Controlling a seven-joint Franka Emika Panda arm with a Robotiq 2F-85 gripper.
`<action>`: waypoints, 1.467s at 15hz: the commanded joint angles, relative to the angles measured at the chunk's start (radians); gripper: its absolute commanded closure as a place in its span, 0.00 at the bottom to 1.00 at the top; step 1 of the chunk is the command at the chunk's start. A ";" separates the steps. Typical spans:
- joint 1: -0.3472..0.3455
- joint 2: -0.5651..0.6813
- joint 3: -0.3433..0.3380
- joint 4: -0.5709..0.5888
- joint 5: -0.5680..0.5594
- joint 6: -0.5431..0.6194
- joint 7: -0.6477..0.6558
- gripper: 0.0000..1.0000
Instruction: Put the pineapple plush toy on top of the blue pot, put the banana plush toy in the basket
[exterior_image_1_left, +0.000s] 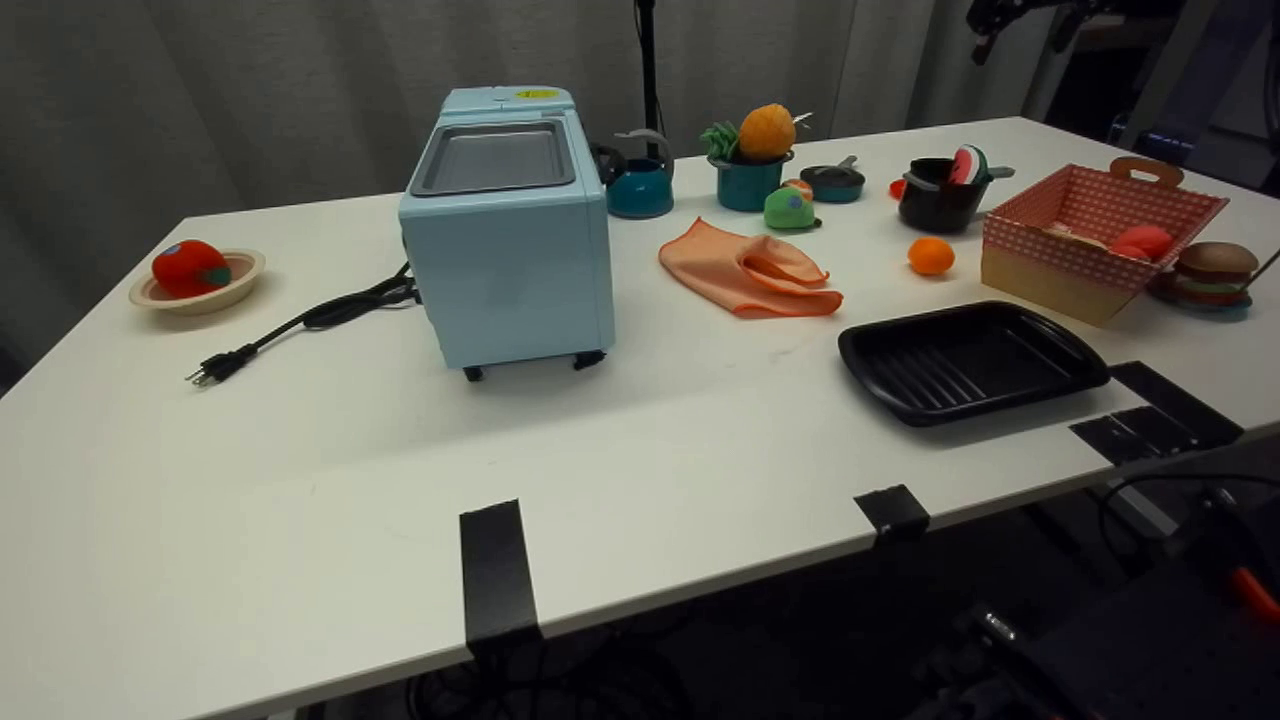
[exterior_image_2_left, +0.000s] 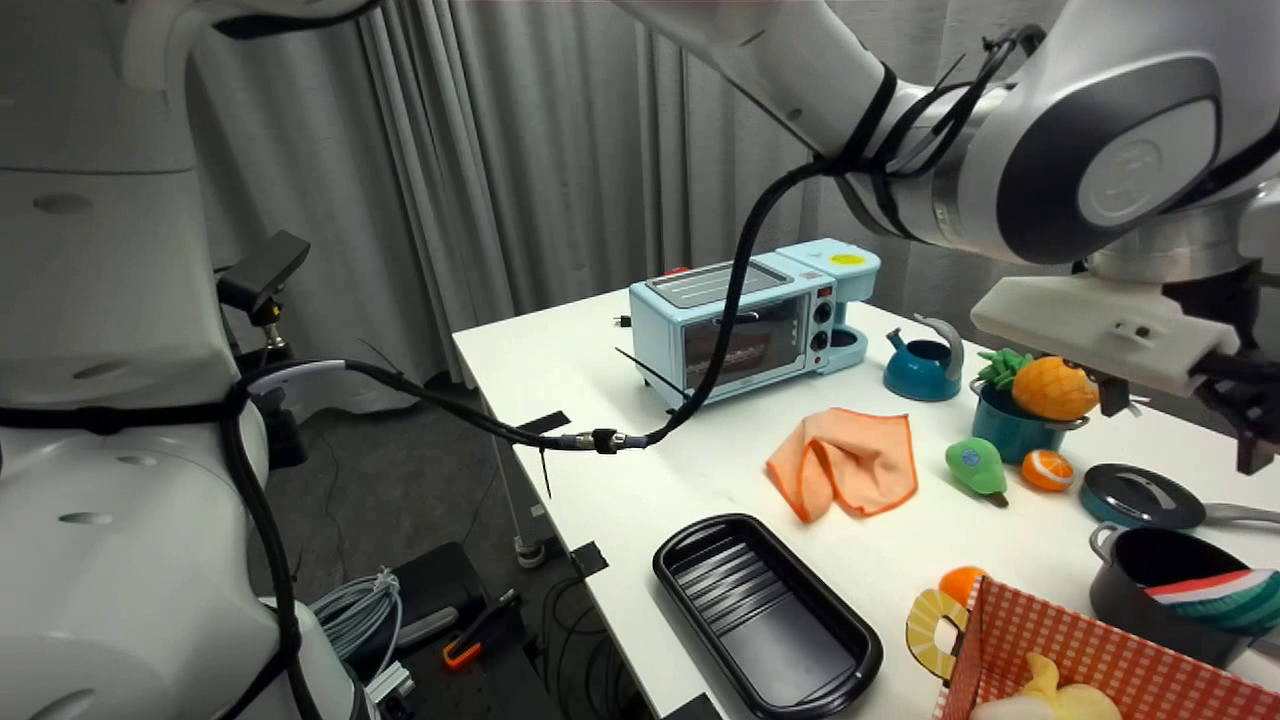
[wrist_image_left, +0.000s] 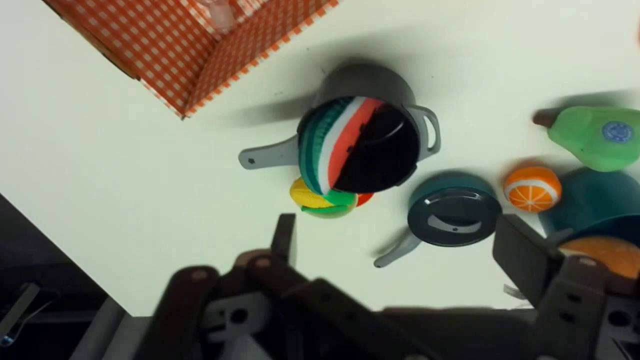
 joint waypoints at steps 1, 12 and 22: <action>0.021 -0.011 0.026 0.038 -0.003 -0.017 0.007 0.00; 0.041 -0.003 0.069 0.073 0.003 -0.003 -0.003 0.00; 0.041 0.002 0.070 0.072 0.003 -0.003 -0.003 0.00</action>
